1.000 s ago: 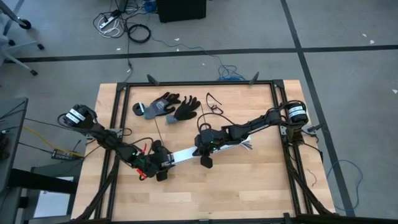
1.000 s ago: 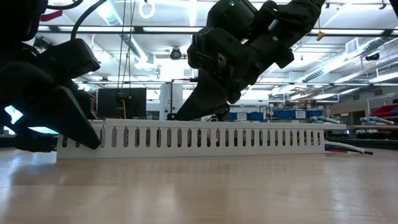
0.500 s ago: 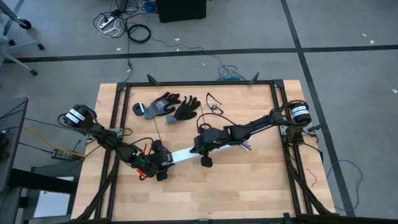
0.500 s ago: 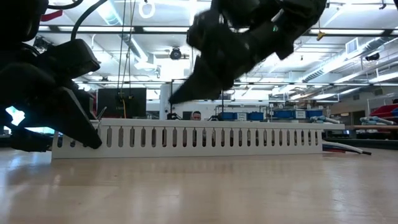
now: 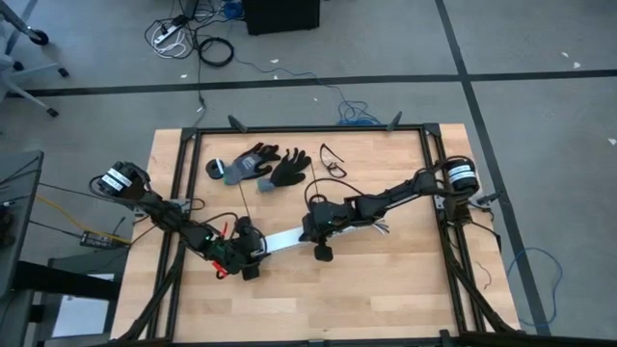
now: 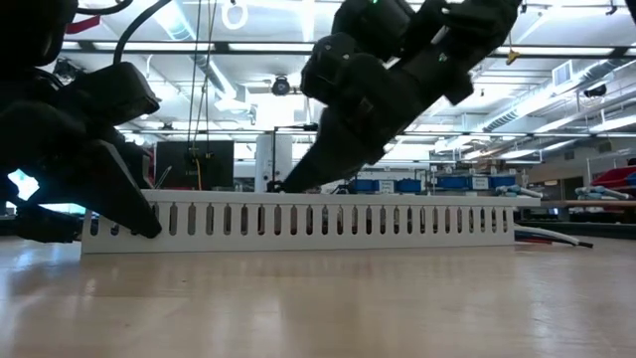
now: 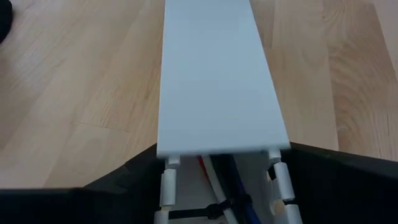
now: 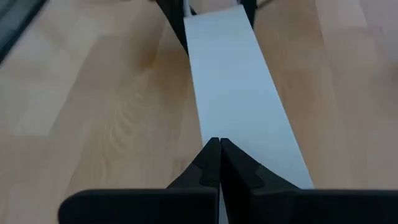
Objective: Ziptie cables
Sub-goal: Close the white cable duct
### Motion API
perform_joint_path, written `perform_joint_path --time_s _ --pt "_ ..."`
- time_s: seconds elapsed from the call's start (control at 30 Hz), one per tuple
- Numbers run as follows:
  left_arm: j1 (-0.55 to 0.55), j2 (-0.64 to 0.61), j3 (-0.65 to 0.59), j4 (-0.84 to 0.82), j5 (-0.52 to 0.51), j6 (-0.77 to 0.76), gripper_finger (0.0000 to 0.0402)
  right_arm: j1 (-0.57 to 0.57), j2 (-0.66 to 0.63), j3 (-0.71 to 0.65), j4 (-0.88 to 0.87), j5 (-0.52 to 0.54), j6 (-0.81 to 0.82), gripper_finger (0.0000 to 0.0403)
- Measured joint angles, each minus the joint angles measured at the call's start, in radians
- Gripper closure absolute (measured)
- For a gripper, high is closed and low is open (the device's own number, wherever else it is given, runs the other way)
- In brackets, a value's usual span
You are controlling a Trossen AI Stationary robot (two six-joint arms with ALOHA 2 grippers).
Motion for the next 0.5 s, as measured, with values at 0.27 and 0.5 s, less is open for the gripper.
perform_joint_path --time_s 0.27,0.5 --pt "0.025 0.000 -0.001 0.020 0.035 0.029 0.0159 -0.018 0.067 0.004 0.138 -0.090 -0.008 0.0402" --pt "0.031 0.000 0.000 0.033 0.041 0.048 0.0159 -0.023 0.085 0.014 0.164 -0.130 -0.012 0.0402"
